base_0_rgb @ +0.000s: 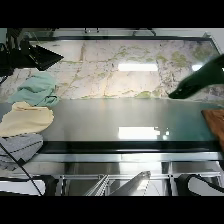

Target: Fold the shirts.

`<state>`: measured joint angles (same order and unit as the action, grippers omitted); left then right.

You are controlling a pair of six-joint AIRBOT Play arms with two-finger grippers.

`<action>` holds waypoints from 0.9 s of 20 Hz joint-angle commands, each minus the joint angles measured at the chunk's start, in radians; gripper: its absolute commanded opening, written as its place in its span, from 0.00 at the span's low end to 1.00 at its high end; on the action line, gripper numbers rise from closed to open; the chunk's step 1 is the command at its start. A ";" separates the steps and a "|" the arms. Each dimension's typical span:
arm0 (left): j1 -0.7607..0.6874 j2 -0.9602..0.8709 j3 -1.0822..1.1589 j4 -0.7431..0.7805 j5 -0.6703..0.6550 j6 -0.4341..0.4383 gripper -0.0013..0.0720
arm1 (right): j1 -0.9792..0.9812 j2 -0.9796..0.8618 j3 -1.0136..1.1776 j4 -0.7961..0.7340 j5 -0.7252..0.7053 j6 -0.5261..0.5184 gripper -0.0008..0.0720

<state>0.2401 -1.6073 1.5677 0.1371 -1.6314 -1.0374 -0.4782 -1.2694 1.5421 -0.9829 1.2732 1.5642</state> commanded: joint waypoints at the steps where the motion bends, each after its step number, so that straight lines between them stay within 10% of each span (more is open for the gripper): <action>1: -0.001 0.000 0.000 0.000 0.000 0.001 0.03 | -0.203 -0.010 0.000 -0.062 -0.053 0.029 0.04; 12: -0.001 0.000 0.000 0.000 0.011 0.000 0.03 | -0.400 -0.326 0.435 0.299 0.103 -0.197 0.03; 18: -0.001 0.000 -0.001 0.002 0.008 0.000 0.03 | -0.446 -0.326 0.420 -0.268 0.356 -0.040 0.03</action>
<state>0.2394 -1.6073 1.5673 0.1375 -1.6226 -1.0370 -0.9070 -1.5860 1.9541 -0.9394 1.4849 1.4414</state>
